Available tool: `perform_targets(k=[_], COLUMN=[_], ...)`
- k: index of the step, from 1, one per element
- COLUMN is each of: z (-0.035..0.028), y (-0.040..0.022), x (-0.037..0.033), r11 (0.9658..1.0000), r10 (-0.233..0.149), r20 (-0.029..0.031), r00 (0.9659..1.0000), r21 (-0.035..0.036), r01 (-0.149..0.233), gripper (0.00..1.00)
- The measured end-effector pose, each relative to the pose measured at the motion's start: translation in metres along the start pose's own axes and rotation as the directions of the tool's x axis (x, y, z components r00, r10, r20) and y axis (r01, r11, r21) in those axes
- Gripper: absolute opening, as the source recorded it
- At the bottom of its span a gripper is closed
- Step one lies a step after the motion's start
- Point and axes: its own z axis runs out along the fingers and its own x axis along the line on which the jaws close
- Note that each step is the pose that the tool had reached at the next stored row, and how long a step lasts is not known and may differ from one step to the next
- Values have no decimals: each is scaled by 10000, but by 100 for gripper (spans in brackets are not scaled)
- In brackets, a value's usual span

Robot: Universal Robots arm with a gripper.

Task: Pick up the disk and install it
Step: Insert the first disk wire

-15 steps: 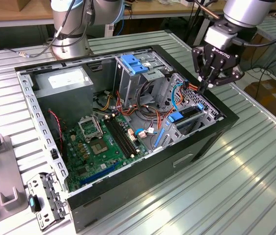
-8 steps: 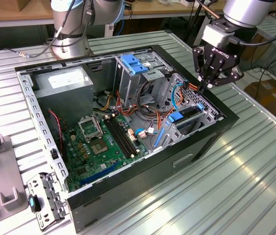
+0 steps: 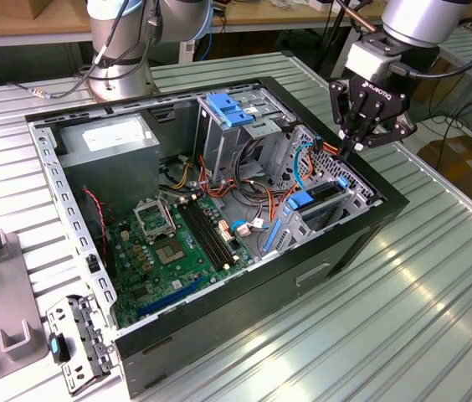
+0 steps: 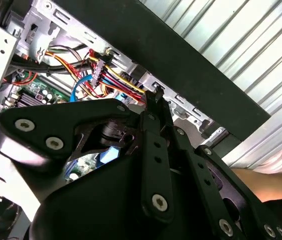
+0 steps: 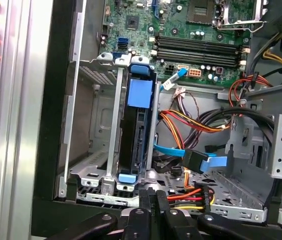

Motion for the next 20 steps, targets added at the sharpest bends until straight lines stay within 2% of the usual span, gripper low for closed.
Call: perform_targets(k=[2,5,6,9,20], z=[3,4,5,7,7], y=[6,63,107,155,161], x=[-1,-6,-10,-14,-15], r11=[9997,9996,9996,9996,9996], r10=[259,281,280,286,296], r20=[1,-2,-3,-2,-3], r00=[9997,9996,9996,9996,9996], r21=[-9,-11,-11,-12,-12], r01=[-259,-281,-280,-286,-296], gripper=[16,16,16,16,16])
